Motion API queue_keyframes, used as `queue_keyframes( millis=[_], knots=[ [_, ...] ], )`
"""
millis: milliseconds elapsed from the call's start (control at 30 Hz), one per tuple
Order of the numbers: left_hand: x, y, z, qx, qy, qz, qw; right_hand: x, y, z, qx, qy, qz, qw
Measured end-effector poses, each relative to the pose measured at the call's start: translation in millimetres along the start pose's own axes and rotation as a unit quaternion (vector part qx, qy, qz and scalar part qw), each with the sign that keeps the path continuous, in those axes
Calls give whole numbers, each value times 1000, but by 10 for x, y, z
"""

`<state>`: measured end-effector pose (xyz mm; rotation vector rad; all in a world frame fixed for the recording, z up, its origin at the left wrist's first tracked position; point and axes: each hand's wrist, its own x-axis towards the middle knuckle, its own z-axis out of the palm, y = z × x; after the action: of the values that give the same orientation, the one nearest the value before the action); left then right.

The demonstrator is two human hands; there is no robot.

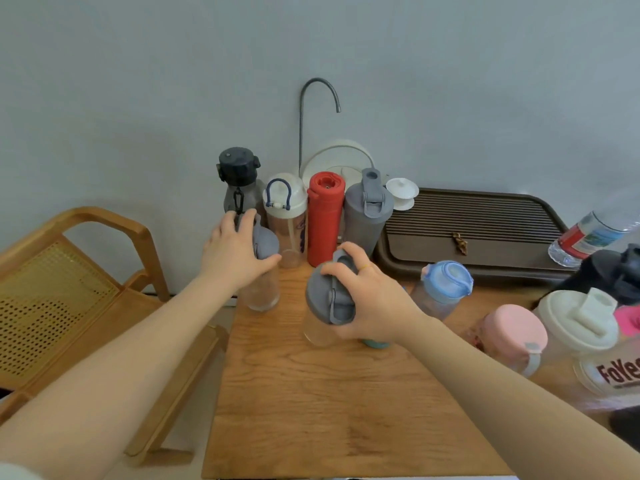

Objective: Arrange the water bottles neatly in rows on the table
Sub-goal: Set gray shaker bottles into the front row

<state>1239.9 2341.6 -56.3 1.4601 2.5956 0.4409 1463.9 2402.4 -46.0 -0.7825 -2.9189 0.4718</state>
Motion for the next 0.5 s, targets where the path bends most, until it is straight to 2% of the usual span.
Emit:
queue_keyframes(
  millis=[133, 267, 500],
  knots=[
    [116, -102, -17, -90, -50, 5, 995, 449, -84, 5, 36, -1, 47, 998],
    [159, -259, -14, -111, -98, 49, 988, 724, -172, 81, 18, -18, 53, 998],
    [188, -507, 15, -112, -47, 63, 991, 939, -270, 182, -24, -21, 53, 998]
  ],
)
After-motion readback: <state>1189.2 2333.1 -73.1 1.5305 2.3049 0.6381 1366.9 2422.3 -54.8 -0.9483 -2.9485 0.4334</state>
